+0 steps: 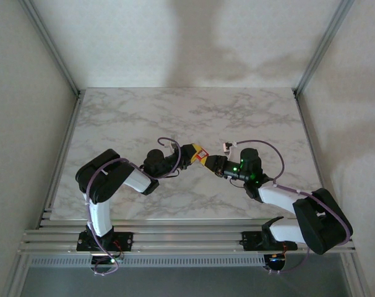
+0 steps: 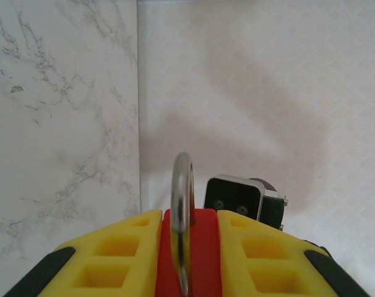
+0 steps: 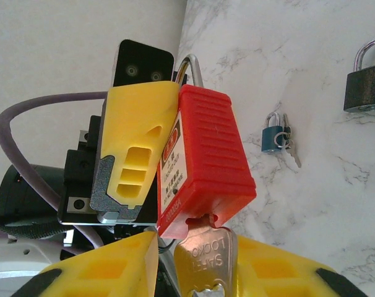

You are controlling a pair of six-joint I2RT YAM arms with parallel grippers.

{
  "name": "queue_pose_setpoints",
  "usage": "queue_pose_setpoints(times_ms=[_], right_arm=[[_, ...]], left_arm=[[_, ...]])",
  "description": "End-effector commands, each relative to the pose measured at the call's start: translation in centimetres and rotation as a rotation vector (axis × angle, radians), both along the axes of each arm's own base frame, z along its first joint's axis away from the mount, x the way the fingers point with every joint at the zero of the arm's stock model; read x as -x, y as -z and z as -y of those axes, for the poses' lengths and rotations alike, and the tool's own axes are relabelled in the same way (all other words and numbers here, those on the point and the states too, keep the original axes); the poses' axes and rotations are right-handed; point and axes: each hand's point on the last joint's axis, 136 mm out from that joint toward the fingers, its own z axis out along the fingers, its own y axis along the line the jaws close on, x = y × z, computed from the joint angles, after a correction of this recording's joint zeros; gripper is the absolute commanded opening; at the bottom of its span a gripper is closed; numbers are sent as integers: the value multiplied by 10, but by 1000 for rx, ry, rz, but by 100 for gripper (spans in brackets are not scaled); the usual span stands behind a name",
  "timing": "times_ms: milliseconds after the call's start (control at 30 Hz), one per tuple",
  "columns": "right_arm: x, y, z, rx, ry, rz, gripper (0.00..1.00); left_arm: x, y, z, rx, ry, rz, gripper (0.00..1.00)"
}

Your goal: Lock with the key

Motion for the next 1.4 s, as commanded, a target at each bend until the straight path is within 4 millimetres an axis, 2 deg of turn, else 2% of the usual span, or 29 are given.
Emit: queue_pose_setpoints(times_ms=[0, 200, 467, 667, 867, 1367], right_arm=[[4, -18, -9, -23, -56, 66, 31], [3, -22, 1, 14, -11, 88, 35], [0, -32, 26, 46, 85, 128, 42], [-2, -29, 24, 39, 64, 100, 43], [-3, -26, 17, 2, 33, 76, 39], [-6, -17, 14, -16, 32, 41, 33]], left_arm=[[2, -13, 6, 41, 24, 39, 0], [3, -12, 5, 42, 23, 40, 0], [5, -16, 3, 64, 24, 44, 0], [4, -17, 3, 86, 25, 36, 0], [3, -18, 3, 94, 26, 32, 0], [3, -22, 1, 126, 22, 29, 0]])
